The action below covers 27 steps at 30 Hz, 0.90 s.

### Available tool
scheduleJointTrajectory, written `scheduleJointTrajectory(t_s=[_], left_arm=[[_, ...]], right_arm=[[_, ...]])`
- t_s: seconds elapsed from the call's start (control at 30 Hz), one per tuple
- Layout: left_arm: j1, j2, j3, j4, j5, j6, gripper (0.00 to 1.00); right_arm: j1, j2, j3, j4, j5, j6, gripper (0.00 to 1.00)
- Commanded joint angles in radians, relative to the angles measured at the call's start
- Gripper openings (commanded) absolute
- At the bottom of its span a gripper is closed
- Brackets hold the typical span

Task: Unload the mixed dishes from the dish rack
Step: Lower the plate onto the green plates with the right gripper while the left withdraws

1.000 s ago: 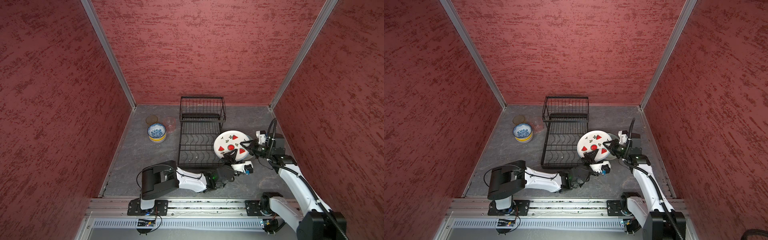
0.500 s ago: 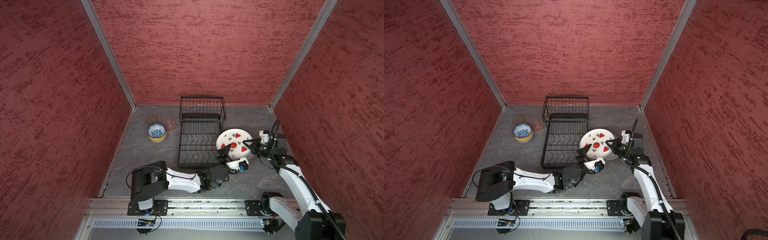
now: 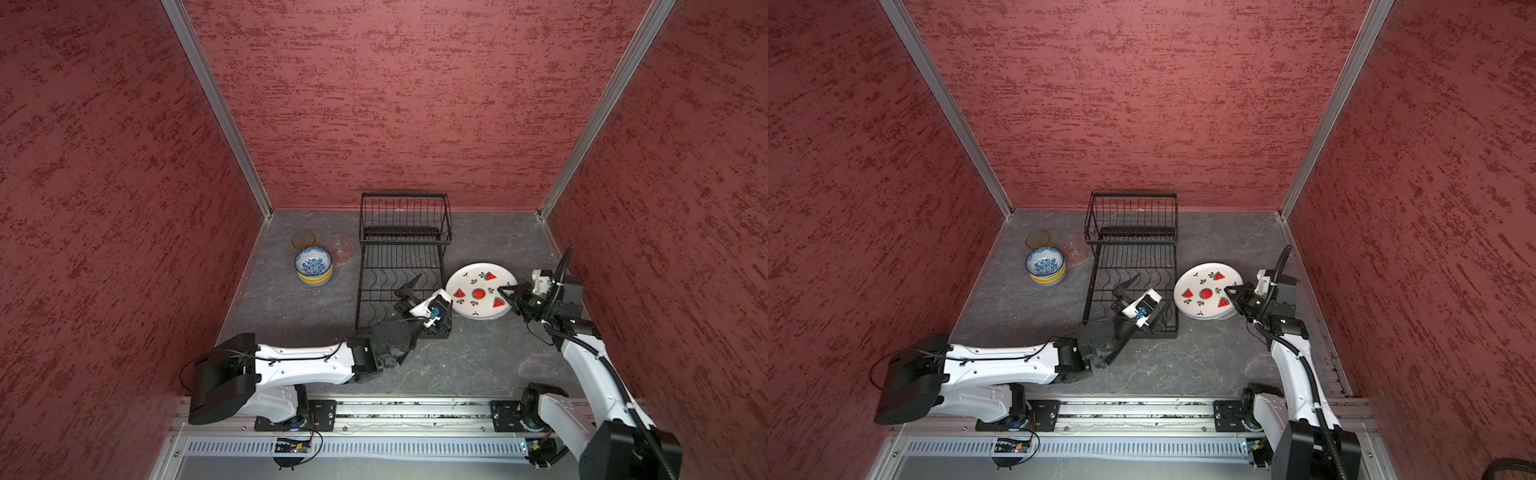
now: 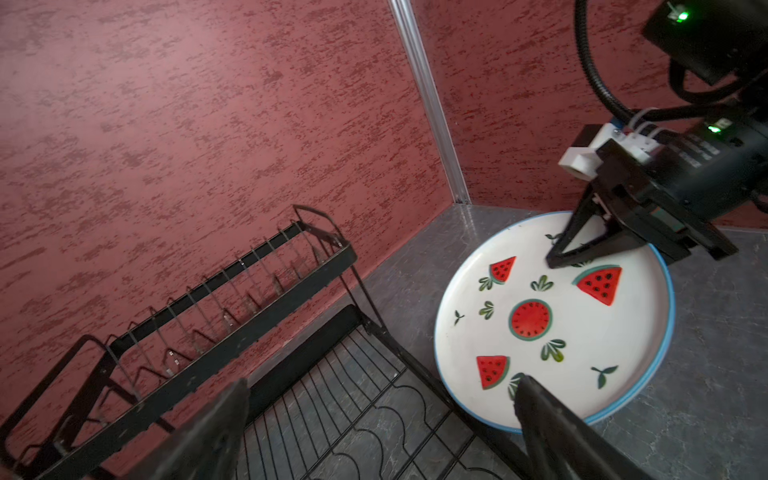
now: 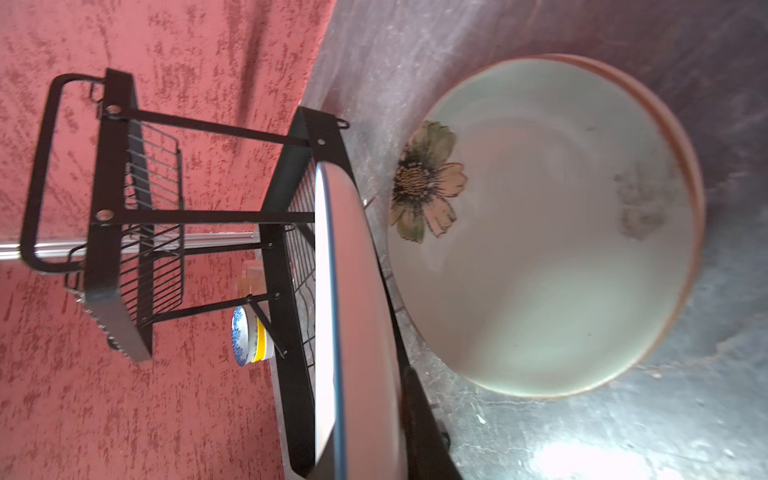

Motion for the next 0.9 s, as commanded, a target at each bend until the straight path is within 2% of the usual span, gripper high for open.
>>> scheduleJointTrajectory(t_s=[0.0,0.2,0.57,0.7,0.73,0.87], left_arm=[[0.029,-0.068,-0.034,-0.065,0.026,-0.103,1.0],[0.052,-0.132,-0.066,-0.09,0.034,-0.128,1.0],[0.09,-0.197,-0.112,-0.104,0.026,-0.144,1.0],[0.117,-0.234,-0.126,-0.126,0.036,-0.187,1.0],[0.122,-0.243,-0.128,-0.13,0.044,-0.196,1.0],[0.141,-0.266,-0.139,-0.141,0.052,-0.217,1.0]], right_arm=[[-0.014,0.009,0.013,0.124,-0.019,0.015,0.0],[-0.029,0.062,0.011,0.141,0.061,-0.011,0.0],[-0.05,0.224,-0.047,0.349,0.035,0.023,0.0],[-0.051,0.275,-0.041,0.346,0.052,0.021,0.0],[-0.051,0.278,-0.039,0.335,0.067,0.012,0.03],[-0.051,0.272,-0.047,0.313,0.111,-0.009,0.31]])
